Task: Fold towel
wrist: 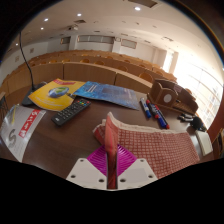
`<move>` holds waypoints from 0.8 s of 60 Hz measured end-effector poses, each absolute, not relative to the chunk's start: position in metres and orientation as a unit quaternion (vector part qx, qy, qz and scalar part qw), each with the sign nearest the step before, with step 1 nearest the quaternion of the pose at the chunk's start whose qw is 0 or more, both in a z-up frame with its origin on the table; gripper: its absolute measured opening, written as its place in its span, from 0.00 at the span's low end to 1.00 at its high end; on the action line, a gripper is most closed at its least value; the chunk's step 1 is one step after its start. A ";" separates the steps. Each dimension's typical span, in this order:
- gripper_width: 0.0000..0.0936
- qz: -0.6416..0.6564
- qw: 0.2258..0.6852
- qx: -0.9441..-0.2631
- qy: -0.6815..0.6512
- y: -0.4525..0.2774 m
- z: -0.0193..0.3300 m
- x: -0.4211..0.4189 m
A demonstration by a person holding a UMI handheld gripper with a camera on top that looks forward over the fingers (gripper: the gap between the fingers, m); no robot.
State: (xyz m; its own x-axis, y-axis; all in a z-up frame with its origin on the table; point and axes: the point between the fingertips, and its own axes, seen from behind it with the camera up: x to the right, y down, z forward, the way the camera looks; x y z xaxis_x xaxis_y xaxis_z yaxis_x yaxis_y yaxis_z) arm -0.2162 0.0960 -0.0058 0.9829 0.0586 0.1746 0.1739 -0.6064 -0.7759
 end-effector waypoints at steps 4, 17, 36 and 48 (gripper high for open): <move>0.07 -0.067 0.436 -0.895 -0.069 0.096 -0.005 -0.217; 0.06 0.075 0.423 -0.903 -0.028 0.071 0.038 -0.261; 0.08 0.193 0.484 -0.853 0.033 0.080 0.160 -0.213; 0.63 0.085 0.453 -0.886 0.054 0.092 0.072 -0.111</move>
State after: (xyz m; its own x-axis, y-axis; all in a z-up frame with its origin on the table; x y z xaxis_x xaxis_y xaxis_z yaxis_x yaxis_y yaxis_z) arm -0.1109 0.0917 0.0719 0.9797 -0.0191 -0.1998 -0.1730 -0.5844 -0.7928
